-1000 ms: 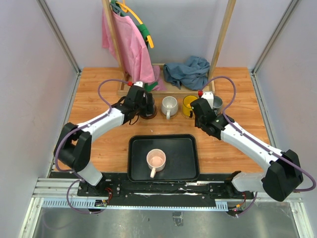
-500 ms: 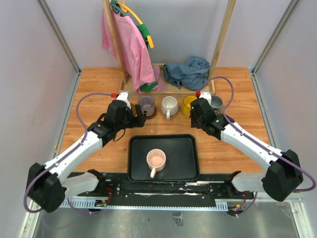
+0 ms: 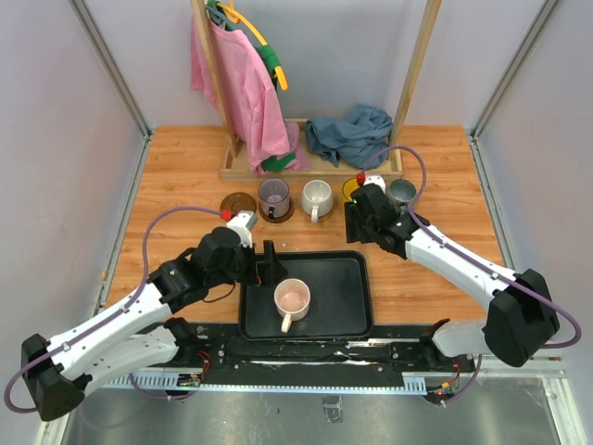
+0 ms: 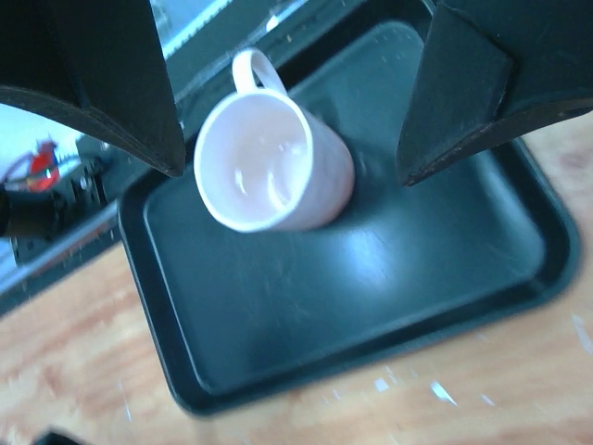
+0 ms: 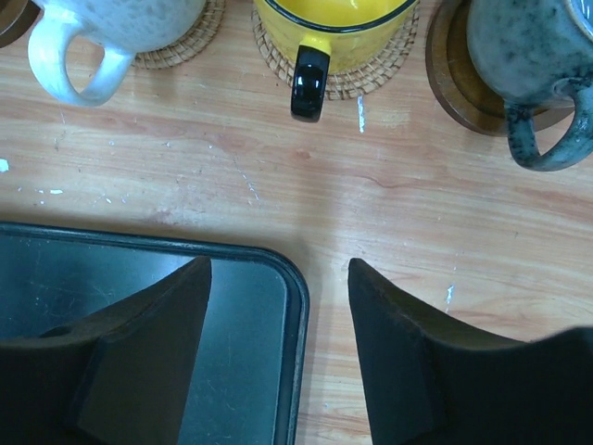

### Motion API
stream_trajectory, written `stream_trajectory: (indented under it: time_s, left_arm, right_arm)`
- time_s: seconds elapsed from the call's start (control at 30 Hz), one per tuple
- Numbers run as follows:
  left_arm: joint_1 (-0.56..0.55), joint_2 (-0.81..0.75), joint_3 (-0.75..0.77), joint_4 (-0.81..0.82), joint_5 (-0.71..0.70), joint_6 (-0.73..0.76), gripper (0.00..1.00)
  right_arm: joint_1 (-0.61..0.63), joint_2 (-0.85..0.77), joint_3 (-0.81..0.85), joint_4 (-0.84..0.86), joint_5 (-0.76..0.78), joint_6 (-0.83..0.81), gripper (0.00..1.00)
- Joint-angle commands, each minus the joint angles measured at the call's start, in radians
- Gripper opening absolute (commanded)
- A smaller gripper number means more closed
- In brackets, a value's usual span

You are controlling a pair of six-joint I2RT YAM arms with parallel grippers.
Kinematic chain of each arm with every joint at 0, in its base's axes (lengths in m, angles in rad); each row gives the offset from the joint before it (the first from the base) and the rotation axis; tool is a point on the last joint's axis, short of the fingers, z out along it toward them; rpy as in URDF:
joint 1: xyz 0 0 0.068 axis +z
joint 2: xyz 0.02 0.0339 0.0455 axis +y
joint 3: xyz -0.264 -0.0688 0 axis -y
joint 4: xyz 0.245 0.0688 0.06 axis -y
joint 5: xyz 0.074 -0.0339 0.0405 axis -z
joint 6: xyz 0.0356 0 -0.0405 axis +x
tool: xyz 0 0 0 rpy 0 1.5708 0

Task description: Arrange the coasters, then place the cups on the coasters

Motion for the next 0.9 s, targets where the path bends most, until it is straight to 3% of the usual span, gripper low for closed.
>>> stream_trajectory:
  time_s: [0.0, 0.23, 0.43, 0.87]
  left_arm:
    - [-0.111, 0.040, 0.042, -0.111, -0.002, -0.083, 1.00]
    - [-0.254, 0.097, 0.037, -0.154, -0.013, -0.149, 1.00]
    - [-0.335, 0.149, 0.051, -0.201, -0.028, -0.148, 1.00]
    - [-0.369, 0.245, -0.012, -0.110, -0.096, -0.116, 0.96]
  right_arm:
    - [0.013, -0.020, -0.011, 0.017, -0.014, -0.004, 0.66]
    - [0.013, -0.075, -0.050, 0.022, 0.007, 0.001, 0.76]
    - [0.013, -0.104, -0.073, 0.019, 0.012, 0.013, 0.77]
    - [0.012, -0.120, -0.093, 0.022, 0.017, 0.018, 0.78]
